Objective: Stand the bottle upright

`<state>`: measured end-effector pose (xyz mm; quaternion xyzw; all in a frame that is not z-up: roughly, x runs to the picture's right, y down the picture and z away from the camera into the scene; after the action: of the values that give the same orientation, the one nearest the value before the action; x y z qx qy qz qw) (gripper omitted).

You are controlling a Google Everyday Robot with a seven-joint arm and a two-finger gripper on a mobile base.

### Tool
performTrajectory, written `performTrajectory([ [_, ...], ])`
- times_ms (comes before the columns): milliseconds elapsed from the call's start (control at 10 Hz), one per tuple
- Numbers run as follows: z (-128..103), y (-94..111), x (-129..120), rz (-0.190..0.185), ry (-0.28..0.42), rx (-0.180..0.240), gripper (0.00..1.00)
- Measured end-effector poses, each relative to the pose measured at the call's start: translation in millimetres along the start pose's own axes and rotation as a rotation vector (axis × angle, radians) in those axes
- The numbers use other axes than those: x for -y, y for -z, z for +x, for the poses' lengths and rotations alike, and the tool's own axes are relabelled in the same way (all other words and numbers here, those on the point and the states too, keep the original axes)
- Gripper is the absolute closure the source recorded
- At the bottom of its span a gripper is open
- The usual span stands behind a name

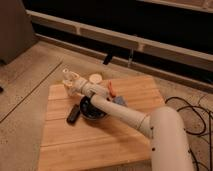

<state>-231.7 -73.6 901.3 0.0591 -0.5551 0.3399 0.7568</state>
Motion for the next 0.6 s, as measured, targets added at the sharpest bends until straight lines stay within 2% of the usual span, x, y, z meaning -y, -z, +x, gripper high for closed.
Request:
performTrajectory([
  [600,0.6,-0.1,-1.6,0.0,0.002,-0.005,0.26],
])
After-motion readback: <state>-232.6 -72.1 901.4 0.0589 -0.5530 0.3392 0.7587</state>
